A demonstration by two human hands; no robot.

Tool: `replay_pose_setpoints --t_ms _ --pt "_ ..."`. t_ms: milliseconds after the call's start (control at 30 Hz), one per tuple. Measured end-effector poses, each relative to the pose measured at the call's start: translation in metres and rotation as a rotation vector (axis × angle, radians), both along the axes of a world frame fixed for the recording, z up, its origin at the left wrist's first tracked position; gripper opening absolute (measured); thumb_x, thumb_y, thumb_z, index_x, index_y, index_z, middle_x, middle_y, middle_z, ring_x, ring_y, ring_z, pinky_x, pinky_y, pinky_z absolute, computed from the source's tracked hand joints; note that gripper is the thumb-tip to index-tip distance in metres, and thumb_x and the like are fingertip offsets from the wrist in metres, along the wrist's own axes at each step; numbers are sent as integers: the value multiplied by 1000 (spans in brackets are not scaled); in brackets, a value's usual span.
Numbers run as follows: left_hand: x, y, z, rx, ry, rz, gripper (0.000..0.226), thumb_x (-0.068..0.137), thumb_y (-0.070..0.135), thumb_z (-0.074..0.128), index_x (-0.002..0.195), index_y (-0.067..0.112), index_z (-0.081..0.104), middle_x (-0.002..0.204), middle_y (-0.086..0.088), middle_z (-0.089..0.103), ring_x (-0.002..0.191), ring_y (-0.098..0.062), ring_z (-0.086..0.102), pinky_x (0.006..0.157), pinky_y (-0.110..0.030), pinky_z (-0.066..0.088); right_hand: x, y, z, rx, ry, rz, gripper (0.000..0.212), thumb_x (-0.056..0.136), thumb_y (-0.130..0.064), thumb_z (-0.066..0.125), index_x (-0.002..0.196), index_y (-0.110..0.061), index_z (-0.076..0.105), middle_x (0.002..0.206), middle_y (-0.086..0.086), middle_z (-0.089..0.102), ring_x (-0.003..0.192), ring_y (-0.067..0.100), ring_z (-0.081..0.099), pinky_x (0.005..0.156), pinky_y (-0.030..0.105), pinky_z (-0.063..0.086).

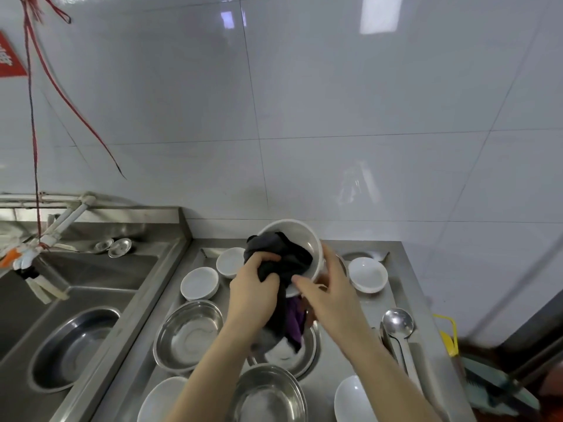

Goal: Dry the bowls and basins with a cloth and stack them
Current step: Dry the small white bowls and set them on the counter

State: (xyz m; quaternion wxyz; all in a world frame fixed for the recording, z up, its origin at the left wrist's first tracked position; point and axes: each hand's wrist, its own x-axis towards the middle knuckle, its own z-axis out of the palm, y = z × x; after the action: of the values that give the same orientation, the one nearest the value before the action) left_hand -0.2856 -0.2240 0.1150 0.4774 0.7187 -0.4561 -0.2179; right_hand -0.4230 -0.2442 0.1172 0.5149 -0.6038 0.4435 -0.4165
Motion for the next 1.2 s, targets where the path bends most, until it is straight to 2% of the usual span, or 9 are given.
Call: replay_pose_setpoints --t_ms 100,233,400,633,767,867,967,1067,1200 --pt "0 2 -4 17 -25 -50 36 84 3 54 103 31 63 94 18 61 90 2 57 77 -19 46 5 2 -3 -66 0 -48 60 87 -3 56 138 -35 45 96 -33 60 89 3 63 87 32 55" --pt "7 0 -3 -9 -176 -149 40 80 -3 53 100 30 64 92 21 62 87 7 55 71 -2 39 -13 -16 8 24 141 91 56 87 -3 50 131 -36 49 74 -6 65 58 12 63 57 31 53" --pt "12 -4 -1 23 -274 -298 41 80 -1 54 99 33 66 96 14 65 93 -6 58 73 -2 37 -36 -40 33 96 314 305 56 85 -3 46 125 -41 53 65 8 66 45 22 57 44 28 48" --pt "-5 0 -7 17 8 -8 35 83 4 55 101 32 65 93 18 63 89 2 58 73 -15 44 -1 1 -10 -34 -48 -34 56 87 -15 67 133 -42 50 96 -18 68 84 6 66 75 24 53" --pt "-1 4 -11 26 -68 -79 39 82 0 53 99 34 64 94 20 64 91 2 58 78 -16 45 2 3 -17 -50 10 -85 63 85 -1 57 134 -38 47 93 -24 64 86 -1 62 85 25 53" --pt "10 4 -6 32 -170 -200 45 81 -3 52 94 38 62 94 22 64 91 7 57 73 -4 40 -13 -14 -1 -12 128 70 61 82 1 52 120 -46 52 86 -12 65 63 1 63 61 20 53" --pt "16 3 0 77 -275 -325 42 81 -3 52 96 34 65 96 13 66 86 9 56 71 -3 38 -29 -38 20 88 288 305 60 79 4 48 120 -38 56 61 -5 61 41 13 53 36 21 40" --pt "15 1 0 67 -258 -326 41 81 -2 52 98 33 66 95 14 66 85 7 57 70 -4 38 -32 -50 32 133 347 376 58 80 1 47 121 -39 59 56 1 60 41 21 52 36 24 41" --pt "11 -1 -6 10 -89 -108 39 83 0 51 100 32 67 93 18 66 89 0 60 76 -16 46 -17 -26 16 48 188 120 51 88 -18 62 131 -44 51 83 -3 70 59 15 64 51 25 49"
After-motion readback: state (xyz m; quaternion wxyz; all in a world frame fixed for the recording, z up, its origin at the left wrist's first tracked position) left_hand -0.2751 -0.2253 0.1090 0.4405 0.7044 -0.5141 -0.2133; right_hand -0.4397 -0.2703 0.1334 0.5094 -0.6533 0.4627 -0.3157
